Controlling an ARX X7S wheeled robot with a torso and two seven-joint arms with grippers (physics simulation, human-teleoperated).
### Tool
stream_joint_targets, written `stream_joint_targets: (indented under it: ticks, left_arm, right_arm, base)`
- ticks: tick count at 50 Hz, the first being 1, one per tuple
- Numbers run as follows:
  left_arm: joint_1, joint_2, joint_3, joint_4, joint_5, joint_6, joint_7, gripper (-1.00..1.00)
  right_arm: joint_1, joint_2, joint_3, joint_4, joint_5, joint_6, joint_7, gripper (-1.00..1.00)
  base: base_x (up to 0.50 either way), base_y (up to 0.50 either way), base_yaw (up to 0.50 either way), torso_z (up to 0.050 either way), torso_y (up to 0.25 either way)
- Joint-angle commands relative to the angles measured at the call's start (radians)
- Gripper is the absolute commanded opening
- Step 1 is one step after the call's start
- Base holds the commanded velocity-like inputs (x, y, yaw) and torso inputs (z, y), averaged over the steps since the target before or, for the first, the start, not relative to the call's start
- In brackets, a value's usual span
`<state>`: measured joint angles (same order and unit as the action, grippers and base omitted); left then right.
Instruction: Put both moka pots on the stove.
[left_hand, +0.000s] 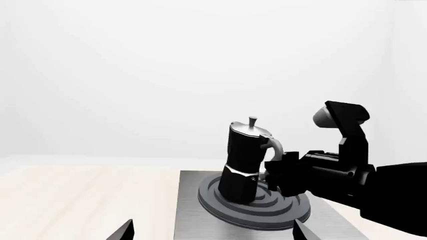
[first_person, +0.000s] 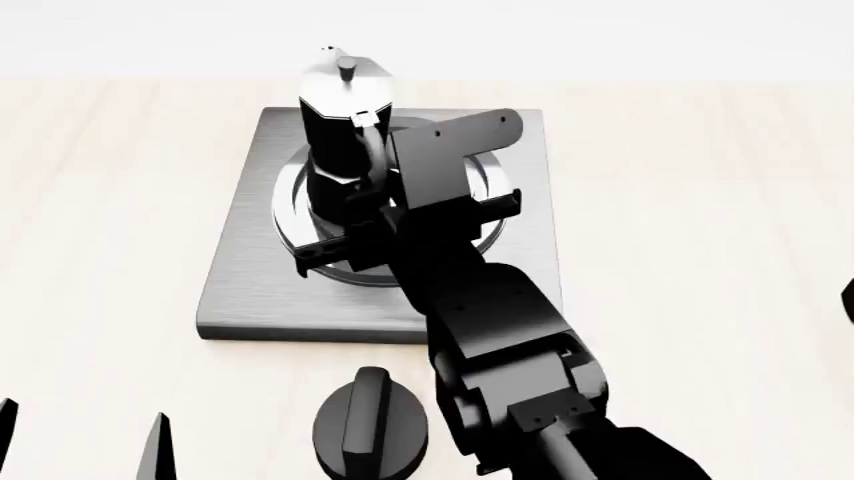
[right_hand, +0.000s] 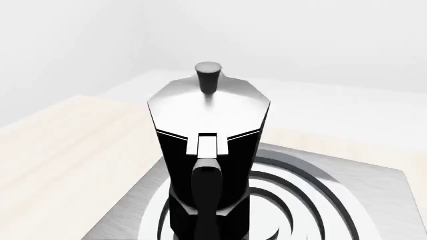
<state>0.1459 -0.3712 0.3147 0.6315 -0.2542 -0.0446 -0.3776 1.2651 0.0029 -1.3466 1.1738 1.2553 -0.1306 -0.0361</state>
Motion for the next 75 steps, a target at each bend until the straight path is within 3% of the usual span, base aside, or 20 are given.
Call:
stream_joint_targets:
  ticks: [1, 4, 9, 17, 26, 30, 42, 59, 75]
  left_arm:
    - [0.003, -0.003, 0.002, -0.001, 0.0, 0.012, -0.002, 1.0]
    - [0.002, -0.003, 0.003, -0.003, 0.001, 0.014, -0.001, 1.0]
    - [0.005, -0.004, 0.002, -0.002, 0.0, 0.019, -0.005, 1.0]
    - [0.003, -0.003, 0.011, -0.013, 0.007, 0.024, -0.004, 1.0]
    - [0.001, -0.003, 0.014, -0.017, 0.01, 0.028, -0.006, 1.0]
    - [0.001, -0.005, 0.015, -0.012, 0.01, 0.025, -0.008, 1.0]
    - [-0.002, -0.008, 0.014, -0.012, 0.004, 0.023, -0.012, 1.0]
    - [0.0, -0.016, 0.014, 0.0, 0.003, 0.023, -0.019, 1.0]
    - [-0.002, -0.02, 0.015, -0.002, -0.005, 0.02, -0.023, 1.0]
  right_arm:
    - [-0.003, -0.002, -0.114, 0.011, 0.081, -0.017, 0.0, 1.0]
    - [0.0, 0.001, -0.12, -0.001, 0.078, -0.035, -0.001, 1.0]
    - [0.003, 0.158, -0.129, -0.318, 0.059, -0.048, 0.151, 1.0]
    - [0.011, 0.582, -0.189, -1.11, -0.059, -0.059, 0.49, 1.0]
    - [-0.007, 0.823, -0.194, -1.404, -0.177, -0.099, 0.681, 1.0]
    - [-0.027, 0.883, -0.189, -1.423, -0.3, -0.147, 0.736, 1.0]
    - [-0.025, 1.064, -0.207, -1.369, -0.313, -0.103, 0.718, 1.0]
    - [-0.019, 1.326, -0.181, -1.266, -0.16, -0.112, 0.558, 1.0]
    - [0.02, 1.416, -0.151, -1.129, -0.047, -0.025, 0.417, 1.0]
  base:
    - [0.0, 0.0, 0.0, 0.0, 0.0]
    - [0.0, 0.0, 0.0, 0.0, 0.0]
    - [0.0, 0.0, 0.0, 0.0, 0.0]
    - [0.0, 0.0, 0.0, 0.0, 0.0]
    - [0.0, 0.0, 0.0, 0.0, 0.0]
    - [0.0, 0.0, 0.0, 0.0, 0.0]
    - [0.0, 0.0, 0.0, 0.0, 0.0]
    - [0.0, 0.0, 0.0, 0.0, 0.0]
    - [0.0, 0.0, 0.0, 0.0, 0.0]
